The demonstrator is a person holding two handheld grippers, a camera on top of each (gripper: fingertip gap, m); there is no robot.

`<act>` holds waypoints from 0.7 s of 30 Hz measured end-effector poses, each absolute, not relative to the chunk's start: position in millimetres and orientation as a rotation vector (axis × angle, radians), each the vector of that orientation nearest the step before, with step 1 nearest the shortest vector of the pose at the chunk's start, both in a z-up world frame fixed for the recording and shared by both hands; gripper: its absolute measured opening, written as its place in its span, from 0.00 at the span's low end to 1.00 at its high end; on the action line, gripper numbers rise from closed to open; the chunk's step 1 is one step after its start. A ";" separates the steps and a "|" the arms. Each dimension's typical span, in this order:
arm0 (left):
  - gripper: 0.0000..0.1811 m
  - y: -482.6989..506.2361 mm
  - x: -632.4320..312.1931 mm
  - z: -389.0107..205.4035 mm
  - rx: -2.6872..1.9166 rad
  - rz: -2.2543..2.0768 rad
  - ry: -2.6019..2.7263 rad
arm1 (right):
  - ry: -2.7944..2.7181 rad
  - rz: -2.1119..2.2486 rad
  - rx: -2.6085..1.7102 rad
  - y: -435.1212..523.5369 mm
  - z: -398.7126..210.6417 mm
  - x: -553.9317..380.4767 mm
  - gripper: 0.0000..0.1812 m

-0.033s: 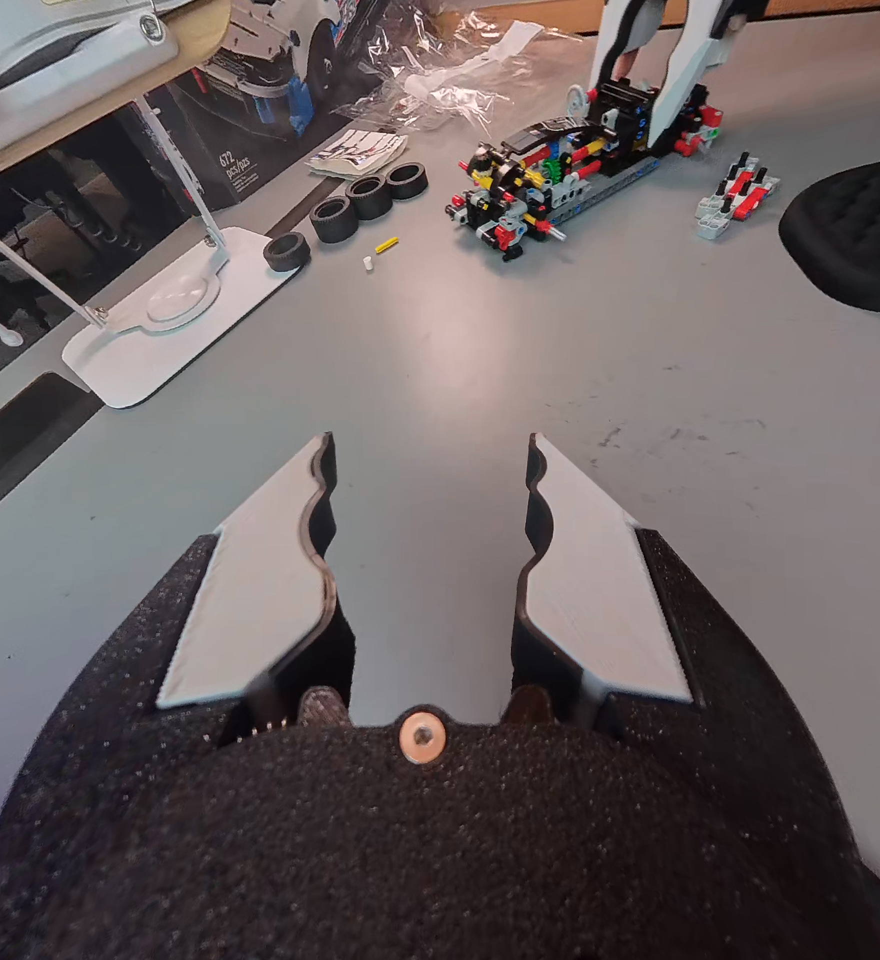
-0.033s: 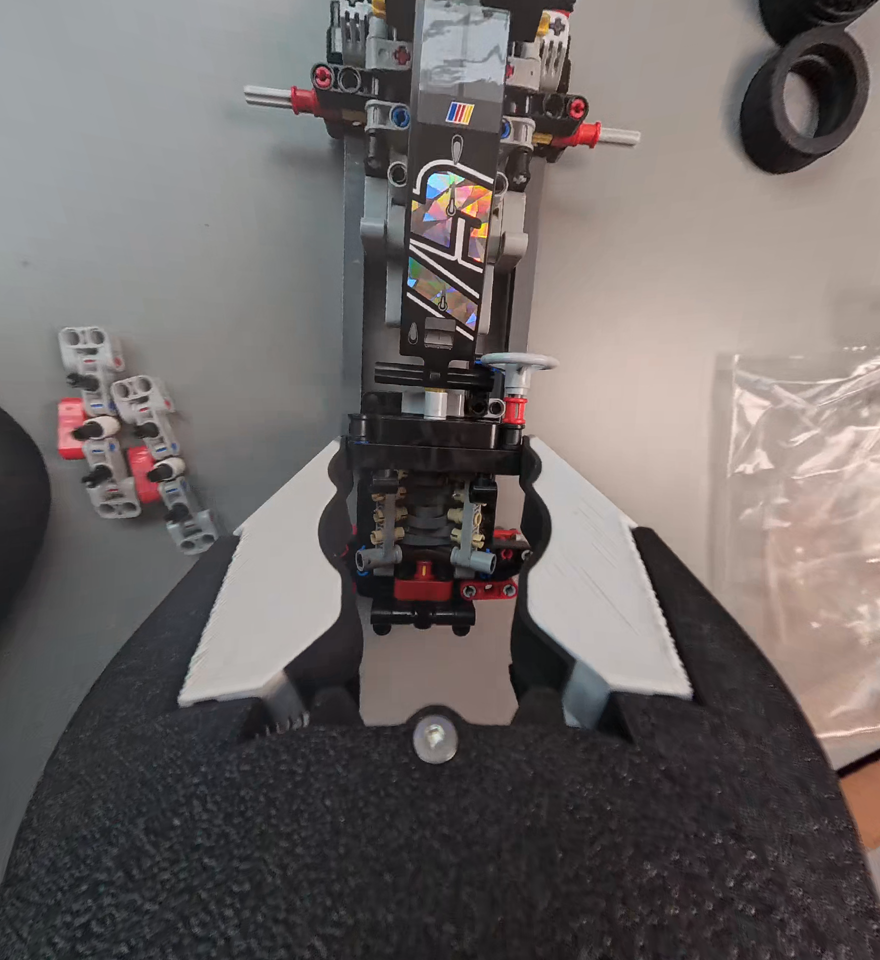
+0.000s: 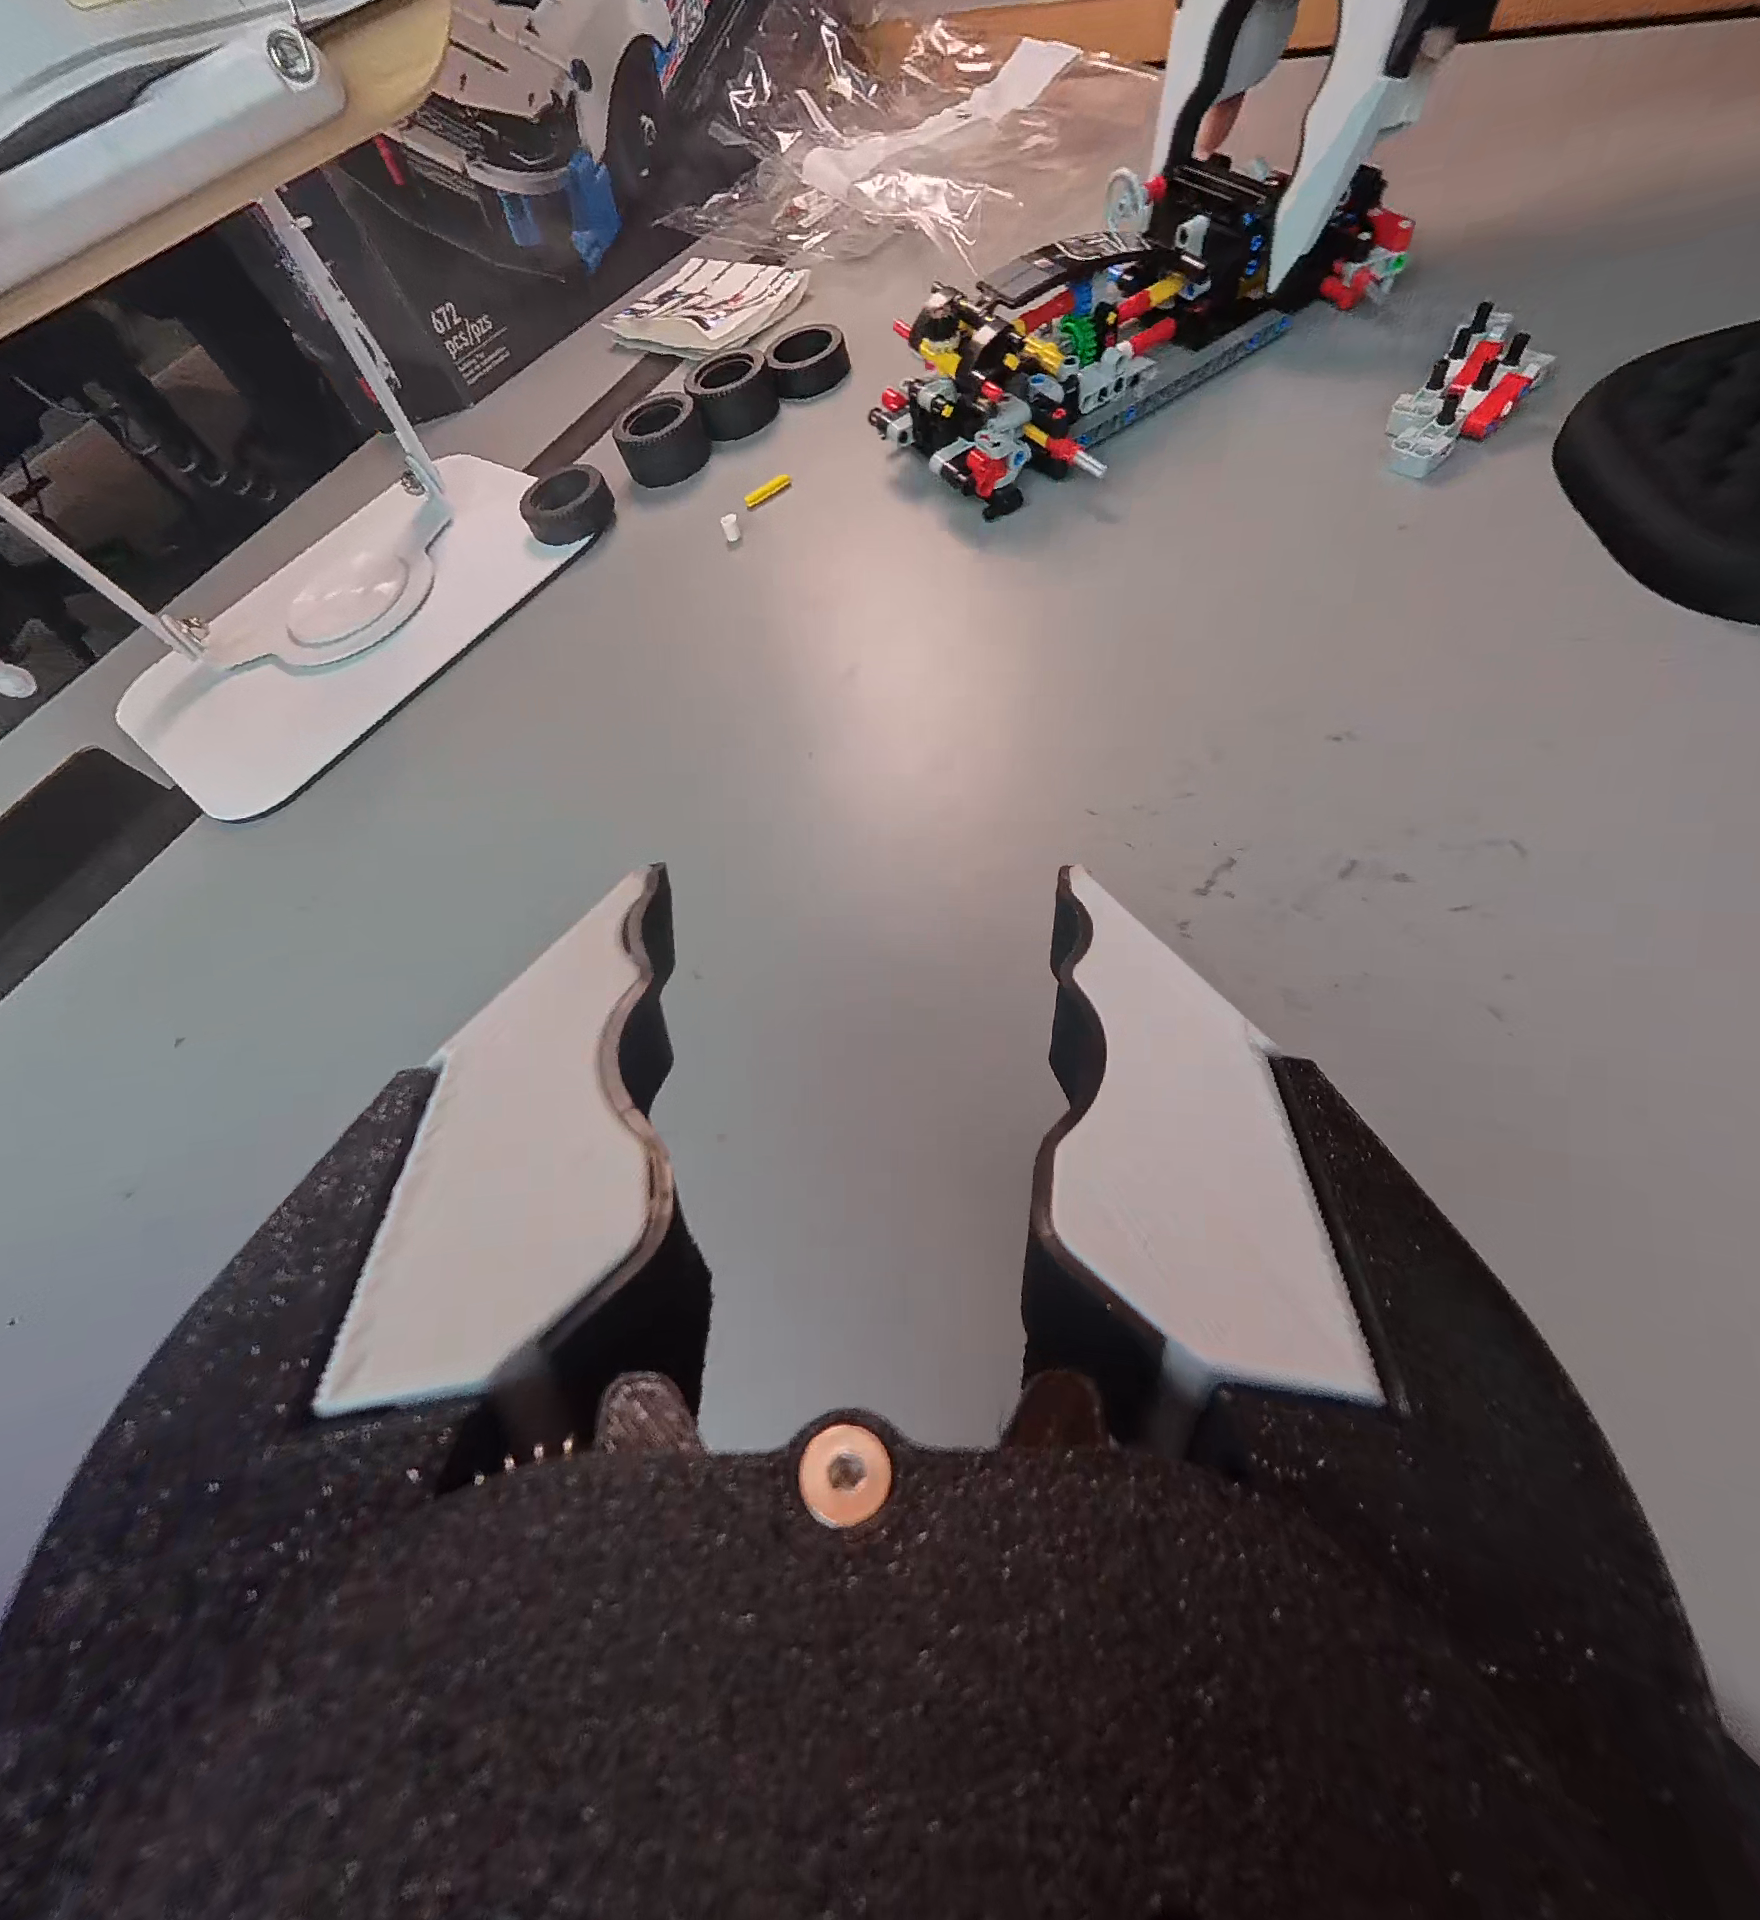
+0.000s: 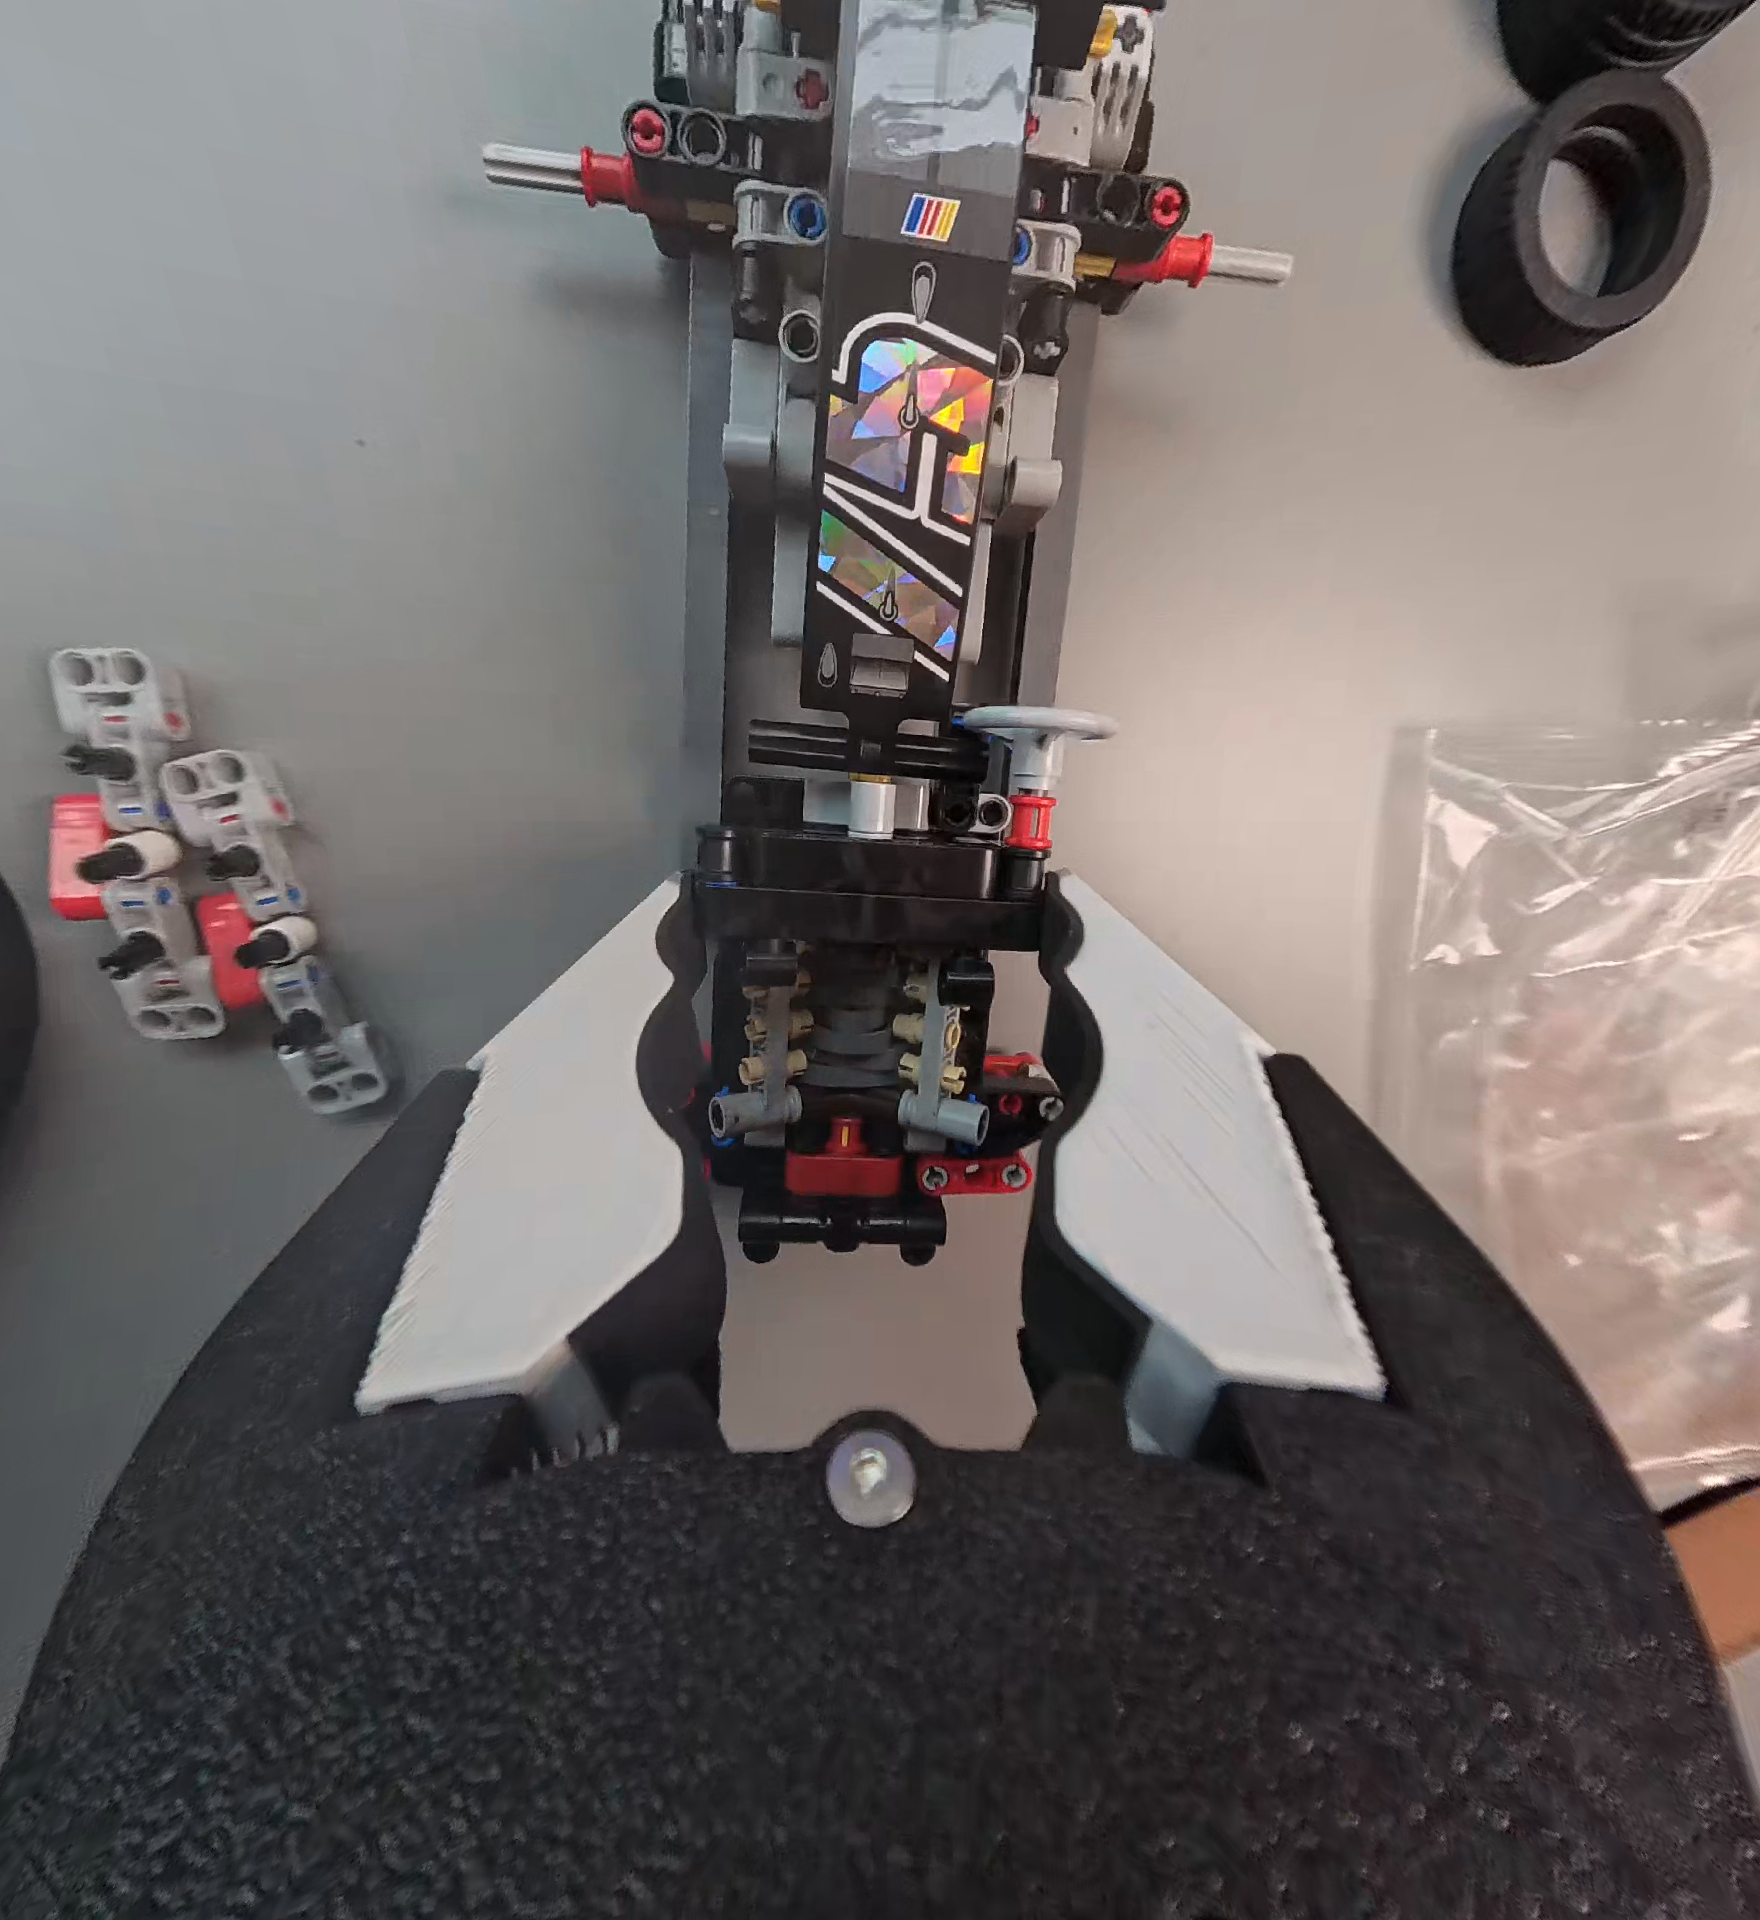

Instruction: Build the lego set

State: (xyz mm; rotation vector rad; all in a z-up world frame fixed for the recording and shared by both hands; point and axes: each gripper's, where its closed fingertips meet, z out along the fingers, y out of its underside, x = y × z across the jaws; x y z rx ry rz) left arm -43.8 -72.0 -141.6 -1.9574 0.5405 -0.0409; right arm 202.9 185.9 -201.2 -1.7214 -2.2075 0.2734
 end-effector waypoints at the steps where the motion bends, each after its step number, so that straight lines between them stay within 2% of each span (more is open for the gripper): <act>1: 0.40 -71.3 -42.3 -141.8 -1.956 -0.046 0.542 | -2.221 0.251 -1.715 194.3 -201.3 199.1 0.34; 4: 0.39 -69.4 -40.7 -144.6 -1.949 -0.067 0.528 | -2.163 0.166 -1.687 223.9 -197.9 188.3 0.33; 7: 0.39 -71.2 -39.6 -148.8 -1.952 -0.121 0.496 | -2.068 0.161 -1.630 226.6 -171.7 186.2 0.38; 10: 0.37 -73.7 -37.1 -147.9 -1.936 -0.189 0.467 | -2.051 0.346 -1.534 171.9 -138.1 193.4 0.32; 13: 0.36 -72.4 -32.5 -147.1 -1.923 -0.247 0.462 | -2.214 0.455 -1.572 102.3 -162.7 222.4 0.31; 16: 0.36 -69.4 -27.1 -149.3 -1.931 -0.271 0.482 | -2.305 0.414 -1.632 74.4 -206.0 244.0 0.32; 17: 0.36 -69.3 -24.3 -149.1 -1.931 -0.278 0.491 | -2.303 0.395 -1.650 74.3 -216.7 246.4 0.31; 19: 0.35 -70.5 -19.3 -148.2 -1.928 -0.286 0.509 | -2.257 0.516 -1.698 69.3 -217.9 239.6 0.17; 21: 0.35 -72.3 -16.4 -147.7 -1.927 -0.272 0.526 | -2.304 0.531 -1.645 64.8 -217.5 233.4 0.12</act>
